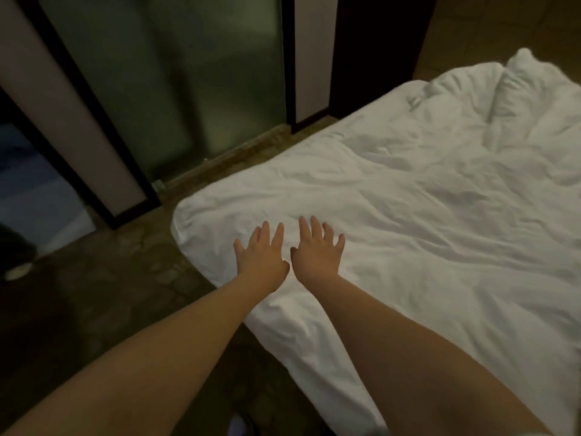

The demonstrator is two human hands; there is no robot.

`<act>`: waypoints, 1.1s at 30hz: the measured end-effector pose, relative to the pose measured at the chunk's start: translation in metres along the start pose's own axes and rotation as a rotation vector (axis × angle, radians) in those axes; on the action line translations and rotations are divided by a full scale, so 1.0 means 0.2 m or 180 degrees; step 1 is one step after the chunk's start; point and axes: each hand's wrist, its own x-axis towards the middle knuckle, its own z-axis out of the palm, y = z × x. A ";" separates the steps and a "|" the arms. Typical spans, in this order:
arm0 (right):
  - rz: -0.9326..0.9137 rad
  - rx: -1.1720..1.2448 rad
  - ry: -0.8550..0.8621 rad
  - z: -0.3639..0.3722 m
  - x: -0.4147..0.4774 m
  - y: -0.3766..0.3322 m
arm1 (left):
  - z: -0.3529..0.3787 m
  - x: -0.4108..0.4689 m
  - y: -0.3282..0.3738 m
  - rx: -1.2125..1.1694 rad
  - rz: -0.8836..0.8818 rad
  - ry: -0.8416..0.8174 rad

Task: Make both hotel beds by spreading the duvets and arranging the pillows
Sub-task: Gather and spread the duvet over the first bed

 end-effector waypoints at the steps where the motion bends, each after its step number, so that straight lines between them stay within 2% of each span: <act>1: 0.0011 0.0026 -0.0016 0.02 0.08 -0.12 | -0.03 0.08 -0.12 0.0001 0.0010 0.0017; 6: 0.0005 0.0106 -0.0018 0.03 0.48 -0.61 | -0.16 0.55 -0.60 0.0068 0.0032 0.0080; 15: 0.0345 0.0307 -0.0142 0.26 1.45 -1.00 | -0.13 1.54 -1.03 0.0470 0.0280 -0.0229; 20: 0.0607 0.0524 -0.0386 0.34 1.99 -1.19 | -0.21 2.09 -1.21 0.0544 0.0446 -0.0286; 24: 0.0802 0.0613 -0.0217 0.28 2.36 -1.27 | -0.27 2.50 -1.28 0.0388 0.0583 -0.0292; 29: 0.1210 0.0544 0.0039 0.23 2.88 -1.28 | -0.31 3.07 -1.26 0.0300 0.1124 -0.0315; 33: 0.1845 0.0578 0.0169 0.28 3.29 -1.34 | -0.32 3.56 -1.29 0.0401 0.1671 -0.0489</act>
